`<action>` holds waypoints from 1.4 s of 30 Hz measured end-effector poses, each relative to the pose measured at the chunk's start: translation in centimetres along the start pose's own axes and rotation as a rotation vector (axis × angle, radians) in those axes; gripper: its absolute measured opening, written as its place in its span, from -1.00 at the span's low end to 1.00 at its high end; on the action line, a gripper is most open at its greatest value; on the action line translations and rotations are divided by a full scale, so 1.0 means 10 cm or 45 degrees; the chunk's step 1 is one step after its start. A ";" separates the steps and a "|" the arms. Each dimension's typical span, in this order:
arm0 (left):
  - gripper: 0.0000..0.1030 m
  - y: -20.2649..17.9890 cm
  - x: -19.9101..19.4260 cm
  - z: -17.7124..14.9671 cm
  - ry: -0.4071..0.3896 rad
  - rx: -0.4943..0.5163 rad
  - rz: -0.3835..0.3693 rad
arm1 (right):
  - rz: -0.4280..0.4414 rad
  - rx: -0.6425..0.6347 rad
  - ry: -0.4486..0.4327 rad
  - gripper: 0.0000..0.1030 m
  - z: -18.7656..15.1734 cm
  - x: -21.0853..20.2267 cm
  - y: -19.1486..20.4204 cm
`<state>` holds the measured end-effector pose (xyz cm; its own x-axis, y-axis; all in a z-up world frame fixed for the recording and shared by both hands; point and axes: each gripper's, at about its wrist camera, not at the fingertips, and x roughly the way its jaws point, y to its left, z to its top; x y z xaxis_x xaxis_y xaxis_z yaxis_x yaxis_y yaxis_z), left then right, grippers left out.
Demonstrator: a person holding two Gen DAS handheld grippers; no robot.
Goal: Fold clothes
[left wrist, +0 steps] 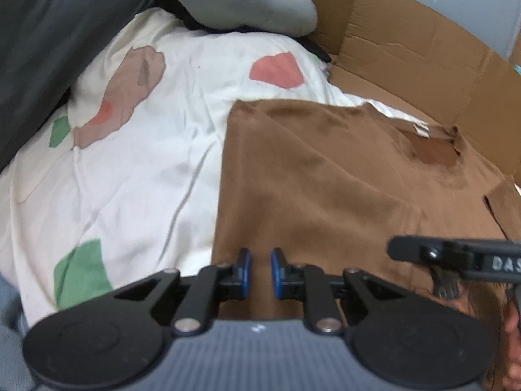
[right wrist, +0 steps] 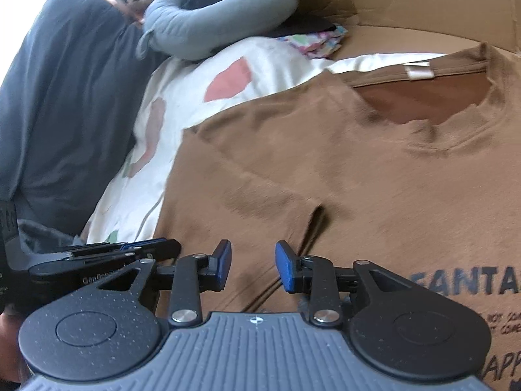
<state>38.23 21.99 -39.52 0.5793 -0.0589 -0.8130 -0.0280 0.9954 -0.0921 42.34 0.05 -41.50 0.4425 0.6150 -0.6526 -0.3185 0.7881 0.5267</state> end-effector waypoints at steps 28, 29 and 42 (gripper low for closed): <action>-0.16 -0.03 0.21 0.90 -0.044 -0.083 0.054 | -0.161 0.098 -0.079 -0.27 0.25 -0.52 -0.33; -0.16 -0.04 0.17 0.92 -0.042 -0.081 0.057 | -0.166 0.093 -0.078 -0.27 0.26 -0.58 -0.33; 0.24 -0.22 -0.65 0.91 0.033 -0.017 0.069 | -0.253 0.047 -0.143 -0.07 0.61 -1.76 -0.30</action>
<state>41.95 20.92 -28.75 0.5552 -0.0067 -0.8317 -0.0698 0.9961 -0.0547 40.65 -13.29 -28.24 0.5846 0.4392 -0.6822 -0.1857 0.8909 0.4145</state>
